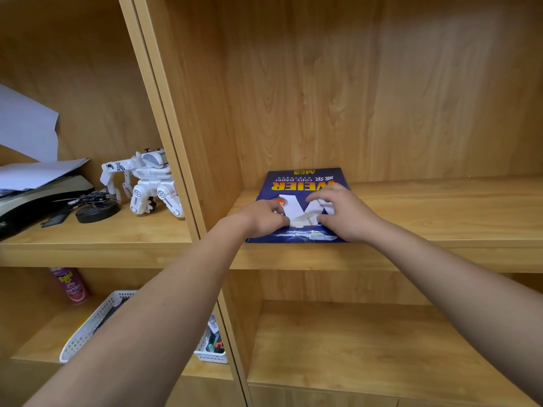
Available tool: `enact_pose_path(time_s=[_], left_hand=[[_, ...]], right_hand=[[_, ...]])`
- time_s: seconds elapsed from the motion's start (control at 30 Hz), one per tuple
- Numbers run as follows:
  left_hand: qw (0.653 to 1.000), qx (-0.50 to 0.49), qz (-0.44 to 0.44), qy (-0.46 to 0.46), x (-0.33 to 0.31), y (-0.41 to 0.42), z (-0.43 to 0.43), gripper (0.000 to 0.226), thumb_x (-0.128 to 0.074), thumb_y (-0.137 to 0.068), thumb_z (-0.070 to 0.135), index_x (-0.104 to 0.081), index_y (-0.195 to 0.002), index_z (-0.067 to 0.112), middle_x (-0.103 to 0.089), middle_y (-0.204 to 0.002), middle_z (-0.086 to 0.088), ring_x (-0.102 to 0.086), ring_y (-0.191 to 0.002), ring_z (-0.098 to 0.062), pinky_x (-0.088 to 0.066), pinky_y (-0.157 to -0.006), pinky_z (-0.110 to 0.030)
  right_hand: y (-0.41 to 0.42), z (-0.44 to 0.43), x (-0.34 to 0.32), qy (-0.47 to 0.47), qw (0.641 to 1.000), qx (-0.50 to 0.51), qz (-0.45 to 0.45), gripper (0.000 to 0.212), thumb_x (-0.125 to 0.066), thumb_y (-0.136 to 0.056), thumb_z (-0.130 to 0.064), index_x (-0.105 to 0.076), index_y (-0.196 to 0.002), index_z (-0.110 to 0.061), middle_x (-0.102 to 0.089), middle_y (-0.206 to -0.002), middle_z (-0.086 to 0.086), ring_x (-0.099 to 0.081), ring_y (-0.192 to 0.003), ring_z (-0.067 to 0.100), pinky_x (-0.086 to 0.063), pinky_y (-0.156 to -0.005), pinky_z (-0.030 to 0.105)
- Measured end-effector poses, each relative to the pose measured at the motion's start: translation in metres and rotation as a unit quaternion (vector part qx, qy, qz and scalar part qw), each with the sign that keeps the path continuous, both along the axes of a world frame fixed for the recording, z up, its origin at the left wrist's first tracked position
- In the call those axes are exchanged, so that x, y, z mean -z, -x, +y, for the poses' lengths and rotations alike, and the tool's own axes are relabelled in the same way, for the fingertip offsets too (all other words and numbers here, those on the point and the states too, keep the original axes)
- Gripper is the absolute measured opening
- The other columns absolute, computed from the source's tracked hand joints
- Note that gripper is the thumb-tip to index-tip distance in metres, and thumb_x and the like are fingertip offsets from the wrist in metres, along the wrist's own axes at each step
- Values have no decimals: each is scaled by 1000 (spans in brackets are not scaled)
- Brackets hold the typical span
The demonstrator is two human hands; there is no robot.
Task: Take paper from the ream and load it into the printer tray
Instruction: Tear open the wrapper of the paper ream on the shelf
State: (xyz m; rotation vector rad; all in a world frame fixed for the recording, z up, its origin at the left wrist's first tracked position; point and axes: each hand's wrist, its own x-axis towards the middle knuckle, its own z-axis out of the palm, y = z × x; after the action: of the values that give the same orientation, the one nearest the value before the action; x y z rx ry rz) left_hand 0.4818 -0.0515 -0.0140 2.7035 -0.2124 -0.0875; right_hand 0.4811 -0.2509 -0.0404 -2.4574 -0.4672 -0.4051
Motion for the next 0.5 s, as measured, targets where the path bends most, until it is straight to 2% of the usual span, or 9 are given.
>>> enact_pose_path(time_s=[0.07, 0.13, 0.27, 0.33, 0.4, 0.5], left_hand=[[1000, -8, 0, -2, 1, -1, 0, 36, -58, -91, 42, -62, -123, 26, -55, -136, 1, -52, -118, -23, -42, -105, -37], [1000, -12, 1, -2, 3, -1, 0, 37, -58, -91, 43, -61, -125, 27, -55, -134, 0, -52, -118, -23, -42, -105, -36], [1000, -16, -2, 0, 4, -2, 0, 37, -57, -91, 42, -61, -124, 28, -56, -134, -1, -52, -119, -24, -42, -105, -36], [1000, -17, 0, 2, 4, -3, 0, 36, -58, -90, 42, -62, -122, 27, -56, -133, 0, -52, -118, -23, -42, -106, -37], [1000, -16, 3, 4, 4, -4, 1, 36, -59, -89, 43, -62, -122, 28, -56, -131, 0, -53, -118, -24, -42, -106, -38], [1000, -15, 4, 6, 5, -5, 1, 36, -58, -90, 43, -62, -123, 27, -55, -132, 1, -52, -118, -23, -41, -105, -36]], right_hand=[[-4, 2, -2, 49, 999, -3, 18, 32, -62, -88, -13, -67, -114, -30, -52, -124, 1, -53, -111, 20, -47, -95, 43], [-8, 5, -6, 76, 997, -2, 31, 25, -64, -89, -18, -70, -110, -30, -53, -124, 0, -52, -112, 19, -48, -93, 43], [-15, 9, -10, 45, 998, -4, 47, 7, -69, -86, -25, -73, -88, -31, -58, -110, -1, -51, -101, 13, -47, -84, 35], [-16, 10, -11, 29, 999, -6, 43, 5, -71, -85, -26, -72, -81, -30, -58, -99, -3, -51, -94, 11, -46, -80, 33], [-15, 10, -10, 13, 999, -4, 44, 9, -72, -85, -29, -70, -76, -31, -60, -89, -6, -55, -91, 12, -49, -83, 37], [-14, 11, -8, -7, 999, -3, 49, 14, -70, -85, -32, -69, -71, -31, -64, -72, -10, -62, -85, 17, -46, -92, 40]])
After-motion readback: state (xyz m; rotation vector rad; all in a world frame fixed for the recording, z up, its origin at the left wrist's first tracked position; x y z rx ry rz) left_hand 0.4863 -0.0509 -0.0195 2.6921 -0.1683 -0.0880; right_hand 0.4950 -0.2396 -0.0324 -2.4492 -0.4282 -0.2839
